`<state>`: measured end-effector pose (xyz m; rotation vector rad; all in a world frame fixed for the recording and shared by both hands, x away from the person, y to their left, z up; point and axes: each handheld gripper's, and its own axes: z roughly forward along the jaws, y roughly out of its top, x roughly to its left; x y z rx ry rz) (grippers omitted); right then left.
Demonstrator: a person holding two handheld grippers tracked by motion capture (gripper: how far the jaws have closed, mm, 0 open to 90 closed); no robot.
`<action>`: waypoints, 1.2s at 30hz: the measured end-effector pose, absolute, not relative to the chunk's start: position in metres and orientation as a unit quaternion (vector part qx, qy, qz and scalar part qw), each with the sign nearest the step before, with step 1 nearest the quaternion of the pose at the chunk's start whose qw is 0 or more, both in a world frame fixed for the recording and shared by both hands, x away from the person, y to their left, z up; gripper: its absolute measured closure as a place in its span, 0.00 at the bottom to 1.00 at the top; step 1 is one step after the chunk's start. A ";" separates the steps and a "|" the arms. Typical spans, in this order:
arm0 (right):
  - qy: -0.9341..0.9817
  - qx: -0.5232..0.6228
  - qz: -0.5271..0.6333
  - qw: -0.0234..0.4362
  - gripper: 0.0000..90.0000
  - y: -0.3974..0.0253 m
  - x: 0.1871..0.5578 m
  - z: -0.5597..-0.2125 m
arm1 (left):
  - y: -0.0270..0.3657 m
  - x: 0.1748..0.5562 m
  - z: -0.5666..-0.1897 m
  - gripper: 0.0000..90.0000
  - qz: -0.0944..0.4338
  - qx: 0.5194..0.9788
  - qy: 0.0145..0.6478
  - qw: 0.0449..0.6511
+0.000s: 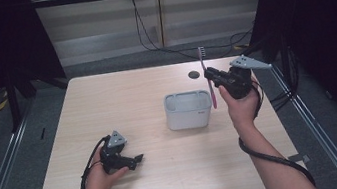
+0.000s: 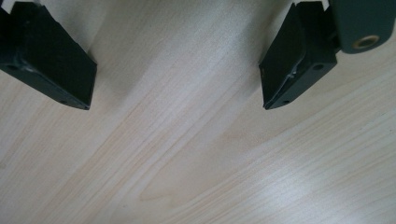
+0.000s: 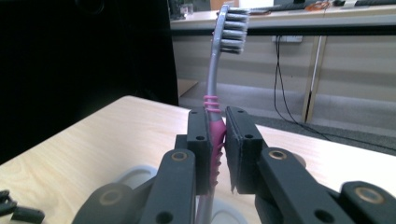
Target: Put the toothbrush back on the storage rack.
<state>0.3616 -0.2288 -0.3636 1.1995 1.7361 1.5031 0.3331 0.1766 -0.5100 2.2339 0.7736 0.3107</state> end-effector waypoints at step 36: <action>0.637 0.437 0.564 0.291 0.90 -0.216 0.394 -0.386 | 0.177 0.333 -0.510 0.12 0.121 0.871 0.301 0.370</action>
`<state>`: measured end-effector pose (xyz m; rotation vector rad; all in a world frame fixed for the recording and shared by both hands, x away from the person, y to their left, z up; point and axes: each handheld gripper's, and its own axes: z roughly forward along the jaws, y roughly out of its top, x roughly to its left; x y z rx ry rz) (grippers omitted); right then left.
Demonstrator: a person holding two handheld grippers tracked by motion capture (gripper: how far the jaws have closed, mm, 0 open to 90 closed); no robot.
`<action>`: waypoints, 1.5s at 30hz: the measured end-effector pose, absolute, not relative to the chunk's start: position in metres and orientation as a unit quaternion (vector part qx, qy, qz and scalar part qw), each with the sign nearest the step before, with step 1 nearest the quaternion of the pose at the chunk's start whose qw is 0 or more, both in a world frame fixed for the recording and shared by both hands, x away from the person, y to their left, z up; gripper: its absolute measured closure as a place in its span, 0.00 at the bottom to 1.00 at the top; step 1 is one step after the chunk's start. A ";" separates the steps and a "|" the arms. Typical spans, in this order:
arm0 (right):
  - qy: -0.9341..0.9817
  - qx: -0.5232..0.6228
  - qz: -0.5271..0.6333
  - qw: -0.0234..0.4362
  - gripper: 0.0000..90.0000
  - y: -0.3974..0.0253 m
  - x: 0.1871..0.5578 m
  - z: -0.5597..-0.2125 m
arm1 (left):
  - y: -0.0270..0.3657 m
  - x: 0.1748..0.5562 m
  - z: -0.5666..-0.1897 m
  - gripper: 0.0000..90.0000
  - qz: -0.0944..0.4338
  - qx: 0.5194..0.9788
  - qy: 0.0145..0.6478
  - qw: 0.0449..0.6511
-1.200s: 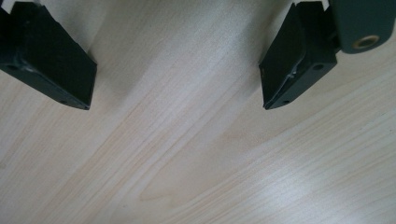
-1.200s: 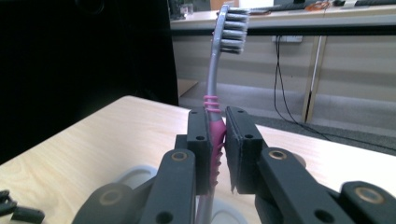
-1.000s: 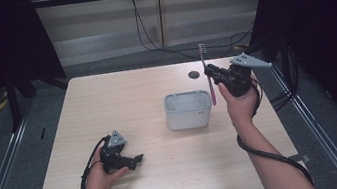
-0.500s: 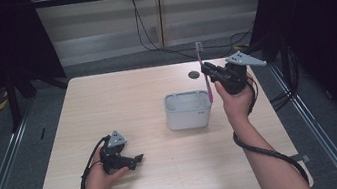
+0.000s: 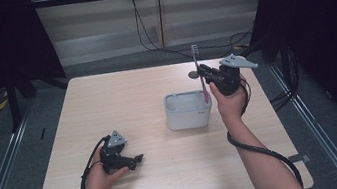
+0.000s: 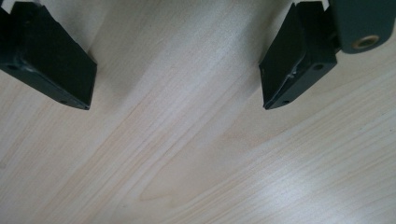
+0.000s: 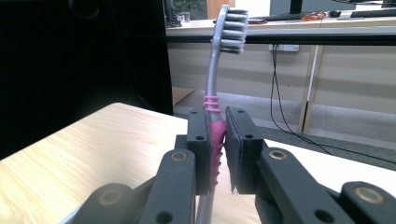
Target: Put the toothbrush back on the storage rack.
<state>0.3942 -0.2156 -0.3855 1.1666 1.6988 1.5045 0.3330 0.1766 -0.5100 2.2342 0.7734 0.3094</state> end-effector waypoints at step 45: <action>0.630 0.438 0.580 0.273 0.90 -0.224 0.383 -0.412 | 0.177 0.333 -0.510 0.12 0.121 0.870 0.302 0.370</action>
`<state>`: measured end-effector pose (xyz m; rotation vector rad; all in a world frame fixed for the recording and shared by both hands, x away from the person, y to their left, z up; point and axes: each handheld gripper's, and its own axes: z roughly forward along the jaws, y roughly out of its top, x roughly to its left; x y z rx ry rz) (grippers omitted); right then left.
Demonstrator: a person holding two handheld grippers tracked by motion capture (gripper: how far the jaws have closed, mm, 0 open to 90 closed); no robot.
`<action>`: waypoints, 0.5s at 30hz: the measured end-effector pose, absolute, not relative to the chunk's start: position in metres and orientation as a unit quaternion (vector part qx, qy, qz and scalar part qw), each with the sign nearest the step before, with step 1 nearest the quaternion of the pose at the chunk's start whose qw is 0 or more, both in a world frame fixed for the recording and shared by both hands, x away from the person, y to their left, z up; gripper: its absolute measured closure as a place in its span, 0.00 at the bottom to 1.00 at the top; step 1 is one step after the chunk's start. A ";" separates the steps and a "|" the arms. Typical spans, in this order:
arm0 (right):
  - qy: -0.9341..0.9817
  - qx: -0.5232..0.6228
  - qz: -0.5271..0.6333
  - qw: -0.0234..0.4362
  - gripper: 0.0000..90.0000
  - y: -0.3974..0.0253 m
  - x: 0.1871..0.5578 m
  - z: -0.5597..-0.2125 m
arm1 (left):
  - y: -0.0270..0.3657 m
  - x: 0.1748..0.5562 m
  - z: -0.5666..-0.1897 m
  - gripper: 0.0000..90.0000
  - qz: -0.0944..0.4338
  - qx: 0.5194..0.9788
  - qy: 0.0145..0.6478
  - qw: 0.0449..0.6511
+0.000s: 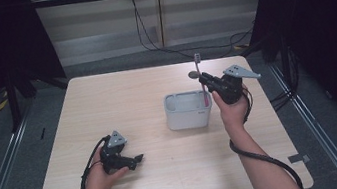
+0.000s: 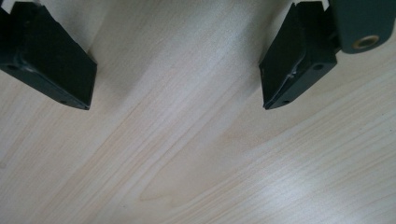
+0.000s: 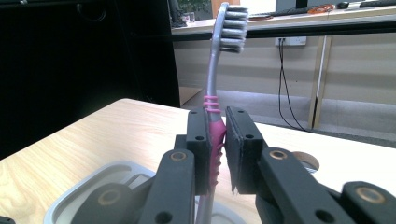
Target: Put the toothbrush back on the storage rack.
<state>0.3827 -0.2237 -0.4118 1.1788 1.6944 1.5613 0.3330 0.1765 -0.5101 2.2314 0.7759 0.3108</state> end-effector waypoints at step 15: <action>0.626 0.441 0.583 0.272 0.89 -0.236 0.367 -0.412 | 0.177 0.333 -0.510 0.12 0.121 0.870 0.303 0.370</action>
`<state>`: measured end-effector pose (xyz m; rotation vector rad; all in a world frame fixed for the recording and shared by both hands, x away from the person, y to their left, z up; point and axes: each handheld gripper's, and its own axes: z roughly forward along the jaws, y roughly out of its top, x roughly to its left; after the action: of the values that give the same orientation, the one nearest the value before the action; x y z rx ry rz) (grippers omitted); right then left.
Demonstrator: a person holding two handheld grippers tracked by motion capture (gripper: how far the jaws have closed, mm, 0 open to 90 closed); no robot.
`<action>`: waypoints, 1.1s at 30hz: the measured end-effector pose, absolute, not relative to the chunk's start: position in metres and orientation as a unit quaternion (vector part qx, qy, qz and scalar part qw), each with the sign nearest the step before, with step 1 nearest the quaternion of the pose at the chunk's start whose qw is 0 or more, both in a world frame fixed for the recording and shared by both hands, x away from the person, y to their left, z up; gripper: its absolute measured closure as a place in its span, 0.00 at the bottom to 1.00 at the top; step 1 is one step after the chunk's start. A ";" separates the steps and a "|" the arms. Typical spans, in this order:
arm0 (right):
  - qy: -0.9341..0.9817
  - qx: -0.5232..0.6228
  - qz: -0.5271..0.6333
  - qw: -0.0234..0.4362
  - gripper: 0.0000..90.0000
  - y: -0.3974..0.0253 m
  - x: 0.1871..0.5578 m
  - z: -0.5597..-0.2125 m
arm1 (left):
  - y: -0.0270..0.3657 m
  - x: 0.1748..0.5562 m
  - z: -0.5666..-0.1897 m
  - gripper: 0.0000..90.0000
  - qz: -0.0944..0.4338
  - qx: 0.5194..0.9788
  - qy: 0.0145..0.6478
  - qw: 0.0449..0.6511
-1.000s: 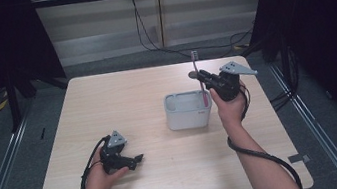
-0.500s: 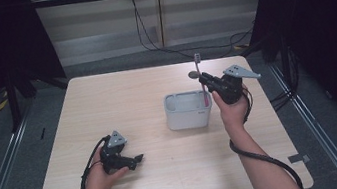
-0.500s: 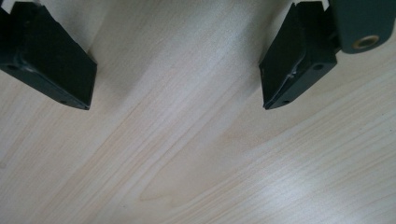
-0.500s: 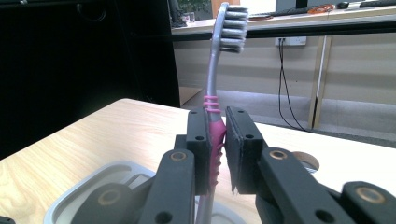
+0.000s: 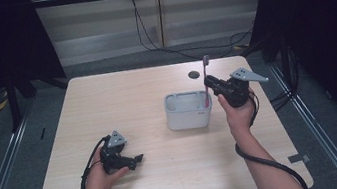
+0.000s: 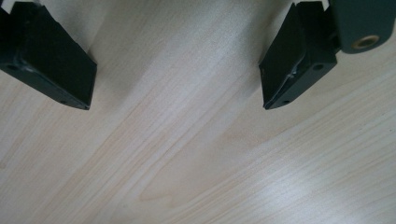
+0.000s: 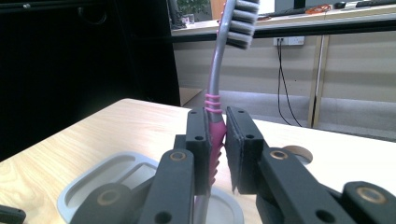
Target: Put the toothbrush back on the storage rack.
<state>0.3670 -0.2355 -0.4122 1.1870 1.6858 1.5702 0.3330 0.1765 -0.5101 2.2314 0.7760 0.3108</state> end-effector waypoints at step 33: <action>0.652 0.430 0.567 0.261 0.89 -0.232 0.351 -0.419 | 0.176 0.333 -0.510 0.12 0.121 0.870 0.302 0.370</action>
<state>0.3514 -0.2316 -0.4192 1.1653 1.7665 1.5351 0.3329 0.1765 -0.5101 2.2318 0.7759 0.3117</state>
